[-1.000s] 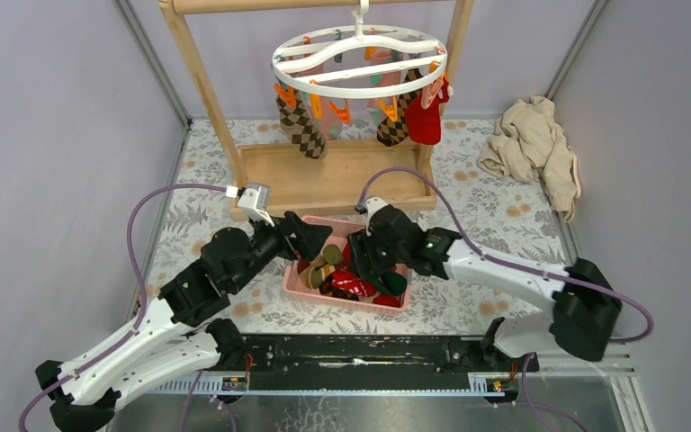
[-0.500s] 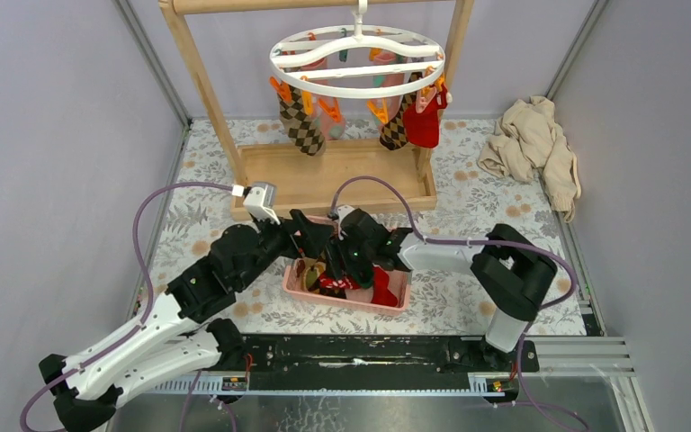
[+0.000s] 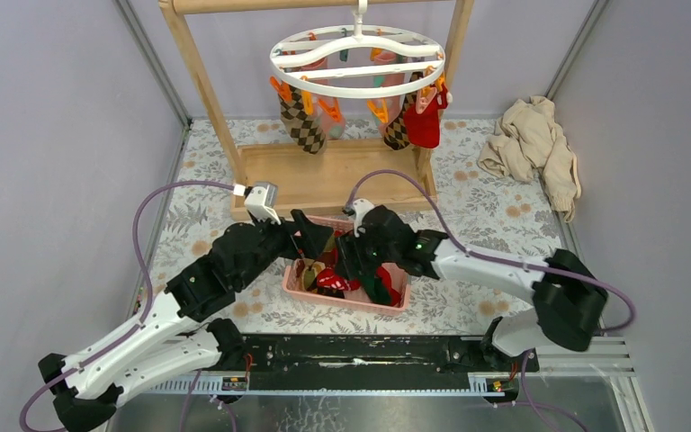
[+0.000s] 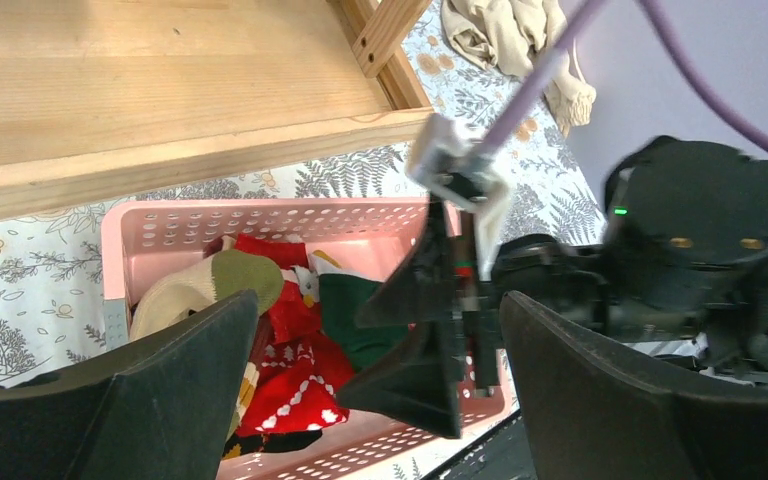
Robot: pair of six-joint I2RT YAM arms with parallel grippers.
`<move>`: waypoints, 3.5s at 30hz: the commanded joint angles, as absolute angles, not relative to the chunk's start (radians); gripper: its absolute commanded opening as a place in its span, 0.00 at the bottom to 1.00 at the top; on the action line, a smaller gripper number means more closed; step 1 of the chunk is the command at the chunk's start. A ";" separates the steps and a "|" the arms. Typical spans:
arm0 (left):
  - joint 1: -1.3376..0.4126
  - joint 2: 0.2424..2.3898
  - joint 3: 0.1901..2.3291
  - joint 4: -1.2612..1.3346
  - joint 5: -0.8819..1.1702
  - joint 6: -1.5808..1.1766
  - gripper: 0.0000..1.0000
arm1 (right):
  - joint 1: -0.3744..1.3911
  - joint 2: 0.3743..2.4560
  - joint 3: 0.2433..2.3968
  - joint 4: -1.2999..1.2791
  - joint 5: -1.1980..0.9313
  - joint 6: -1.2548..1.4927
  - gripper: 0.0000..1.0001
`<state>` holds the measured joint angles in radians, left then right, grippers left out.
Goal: Remove the socks clipped to the hanger
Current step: Place the sock in the bin, then remove the sock from the hanger.
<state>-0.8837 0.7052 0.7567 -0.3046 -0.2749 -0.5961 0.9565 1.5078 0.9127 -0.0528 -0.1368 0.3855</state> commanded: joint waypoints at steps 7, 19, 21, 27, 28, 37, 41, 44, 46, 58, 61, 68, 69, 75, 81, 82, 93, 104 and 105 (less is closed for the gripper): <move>-0.887 0.659 0.745 -0.297 -0.284 -0.620 0.99 | 0.965 1.356 0.842 -0.203 -0.023 0.377 0.77; -0.888 0.645 0.731 -0.324 -0.270 -0.627 0.99 | 0.965 1.486 0.813 -0.161 0.049 0.396 0.78; -0.888 0.645 0.729 -0.323 -0.270 -0.627 0.99 | 0.965 1.484 0.829 -0.195 0.092 0.379 0.78; -0.887 0.647 0.731 -0.323 -0.261 -0.632 0.99 | 0.960 1.476 0.872 -0.286 0.238 0.323 0.82; -0.887 0.644 0.731 -0.322 -0.261 -0.633 0.99 | 0.959 1.472 0.876 -0.293 0.250 0.315 0.82; -0.888 0.612 0.729 -0.356 -0.271 -0.640 0.99 | 0.956 1.115 0.836 -0.170 0.078 0.302 0.87; -0.887 0.612 0.722 -0.349 -0.275 -0.640 0.99 | 0.901 1.071 0.945 -0.235 0.067 0.308 0.91; -0.887 0.616 0.714 -0.331 -0.270 -0.641 0.99 | 0.775 1.085 1.001 -0.245 0.004 0.317 0.90; -0.887 0.622 0.711 -0.323 -0.267 -0.640 0.99 | 0.692 1.096 1.015 -0.230 -0.039 0.321 0.90; -0.887 0.640 0.717 -0.314 -0.254 -0.633 0.99 | 0.241 1.226 1.057 -0.028 -0.221 0.361 0.90; -0.888 0.641 0.720 -0.319 -0.257 -0.631 0.99 | 0.168 1.274 1.078 0.071 -0.272 0.409 0.89; -0.887 0.649 0.742 -0.333 -0.264 -0.627 0.99 | 0.141 1.392 1.114 0.324 -0.316 0.448 0.85; -0.887 0.649 0.744 -0.335 -0.266 -0.629 0.99 | 0.141 1.407 1.118 0.353 -0.313 0.450 0.84; -0.888 0.643 0.746 -0.351 -0.268 -0.636 0.99 | 0.140 1.501 1.160 0.450 -0.330 0.473 0.83; -0.888 0.633 0.753 -0.372 -0.278 -0.637 0.99 | 0.140 1.540 1.172 0.476 -0.349 0.480 0.76; -0.888 0.634 0.753 -0.373 -0.282 -0.637 0.99 | 0.140 1.543 1.171 0.482 -0.359 0.484 0.72; -0.887 0.693 0.773 -0.347 -0.279 -0.626 0.99 | 0.141 1.525 1.120 0.520 -0.450 0.520 0.11; -0.887 0.810 0.813 -0.267 -0.239 -0.599 0.99 | 0.175 1.295 0.936 0.473 -0.454 0.513 0.01; -0.887 0.819 0.814 -0.258 -0.236 -0.598 0.99 | 0.190 1.277 0.932 0.455 -0.450 0.504 0.00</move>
<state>-0.8837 0.7925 0.7757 -0.3428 -0.2619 -0.6262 0.1490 1.3727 0.9451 0.4488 -0.4381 0.5240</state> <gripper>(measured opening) 0.986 0.037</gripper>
